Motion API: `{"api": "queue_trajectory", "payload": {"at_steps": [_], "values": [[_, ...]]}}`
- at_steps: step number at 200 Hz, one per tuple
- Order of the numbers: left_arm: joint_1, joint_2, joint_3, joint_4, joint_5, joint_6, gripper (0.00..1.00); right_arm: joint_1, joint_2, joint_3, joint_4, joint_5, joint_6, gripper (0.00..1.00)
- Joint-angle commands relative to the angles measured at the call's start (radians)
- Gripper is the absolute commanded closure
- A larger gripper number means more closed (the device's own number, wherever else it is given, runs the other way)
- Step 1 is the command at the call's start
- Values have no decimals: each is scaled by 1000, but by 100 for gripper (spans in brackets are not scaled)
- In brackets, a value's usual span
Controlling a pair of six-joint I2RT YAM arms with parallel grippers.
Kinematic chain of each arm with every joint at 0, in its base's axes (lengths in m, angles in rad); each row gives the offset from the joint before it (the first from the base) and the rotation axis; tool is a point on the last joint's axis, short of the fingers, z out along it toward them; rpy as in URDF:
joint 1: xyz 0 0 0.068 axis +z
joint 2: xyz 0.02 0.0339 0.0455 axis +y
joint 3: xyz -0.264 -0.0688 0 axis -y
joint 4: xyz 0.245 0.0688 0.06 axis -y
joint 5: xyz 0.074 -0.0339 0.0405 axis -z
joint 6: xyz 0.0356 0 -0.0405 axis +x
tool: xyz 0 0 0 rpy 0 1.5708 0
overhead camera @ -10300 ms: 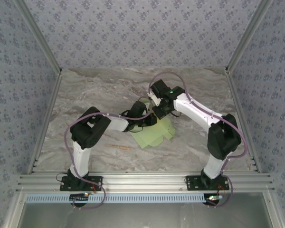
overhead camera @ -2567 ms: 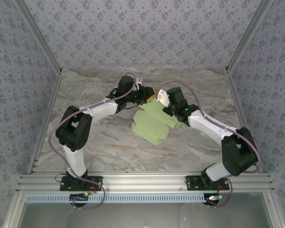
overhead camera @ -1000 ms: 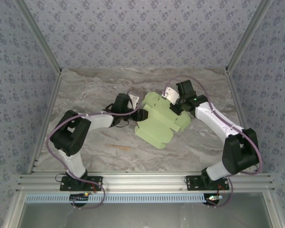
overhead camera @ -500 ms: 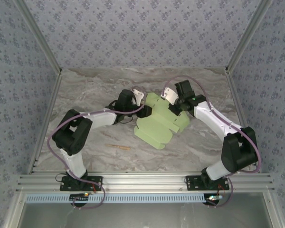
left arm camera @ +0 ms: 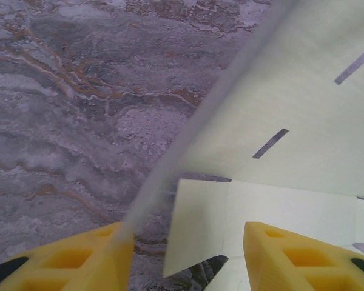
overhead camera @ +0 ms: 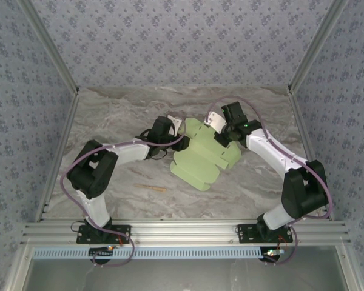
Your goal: Fold the paper box
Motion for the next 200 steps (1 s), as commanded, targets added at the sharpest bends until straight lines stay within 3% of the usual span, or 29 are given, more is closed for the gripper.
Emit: {"api": "queue_trajectory", "payload": {"at_steps": [1, 29, 63, 124, 200], "values": [[0, -8, 34, -25, -46, 25, 48, 6, 11, 30, -34, 12, 18, 98], [-1, -2, 42, -13, 8, 26, 47, 7, 12, 31, -31, 13, 21, 98], [-11, 3, 51, 6, 106, 29, 53, 11, 22, 31, -29, 22, 29, 98], [-27, 1, 68, 0, 165, 22, 58, 17, 24, 31, -11, 35, 55, 99], [-67, 5, 45, 53, 204, -1, 58, 7, 45, 95, -33, 45, 123, 99]]}}
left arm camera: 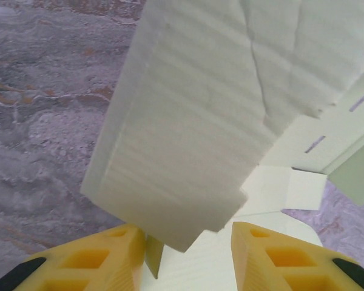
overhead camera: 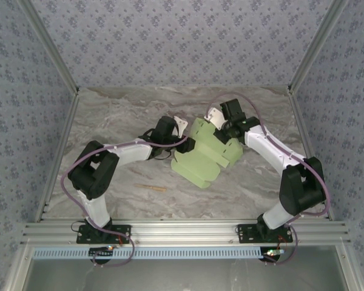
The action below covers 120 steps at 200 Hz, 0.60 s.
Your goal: Fold the paper box
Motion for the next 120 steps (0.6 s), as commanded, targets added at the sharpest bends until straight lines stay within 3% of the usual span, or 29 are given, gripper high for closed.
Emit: {"api": "queue_trajectory", "payload": {"at_steps": [1, 120], "values": [[-25, 5, 20, 52, 61, -7, 58, 3, 9, 39, -13, -23, 52, 99], [-43, 70, 31, 110, 65, -27, 54, -3, 9, 36, 3, -122, 121, 99]]}}
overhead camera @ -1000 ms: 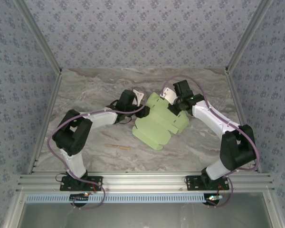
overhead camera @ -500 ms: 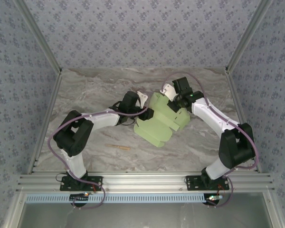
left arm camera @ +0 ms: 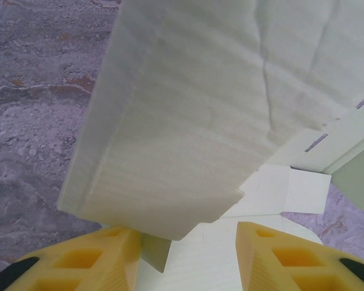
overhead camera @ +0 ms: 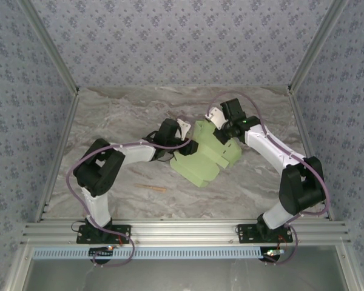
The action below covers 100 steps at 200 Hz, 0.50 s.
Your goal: Fold the paper box
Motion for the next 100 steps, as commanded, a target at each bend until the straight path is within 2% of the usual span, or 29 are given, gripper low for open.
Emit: {"api": "queue_trajectory", "payload": {"at_steps": [1, 55, 100], "values": [[-25, 11, 30, 55, 52, -17, 54, 4, 4, 28, 26, -76, 50, 99], [6, -102, -47, 19, -43, -17, 49, 1, 7, 19, -20, 42, -48, 99], [64, -218, -161, 28, -30, -54, 46, 24, 7, 22, -27, 110, -118, 99]]}}
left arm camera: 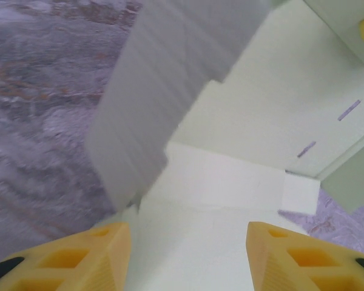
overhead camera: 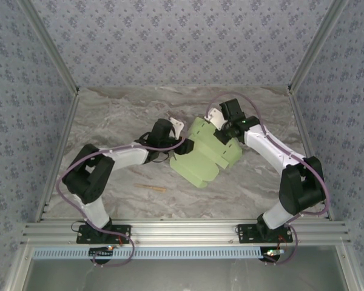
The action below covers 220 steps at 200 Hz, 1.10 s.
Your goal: Fold the paper box
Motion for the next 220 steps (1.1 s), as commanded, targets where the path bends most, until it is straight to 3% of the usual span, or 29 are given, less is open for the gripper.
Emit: {"api": "queue_trajectory", "payload": {"at_steps": [1, 65, 98, 144, 184, 220], "values": [[26, -76, -54, 16, 7, -29, 46, 12, 6, 22, -20, 44, -45, 99], [67, -122, -79, 21, 85, -76, 47, 57, 18, 24, 15, 116, -128, 99], [82, -75, 9, -67, 90, 3, 45, 81, 10, -4, 67, 162, -186, 99], [105, -27, 68, -83, 169, 10, 44, 123, -6, -60, 165, 264, -293, 98], [148, -80, -10, -17, 188, -41, 44, 173, -31, -158, 365, 359, -448, 98], [206, -121, -71, 17, 143, -94, 44, 221, -36, -290, 661, 406, -621, 98]]}}
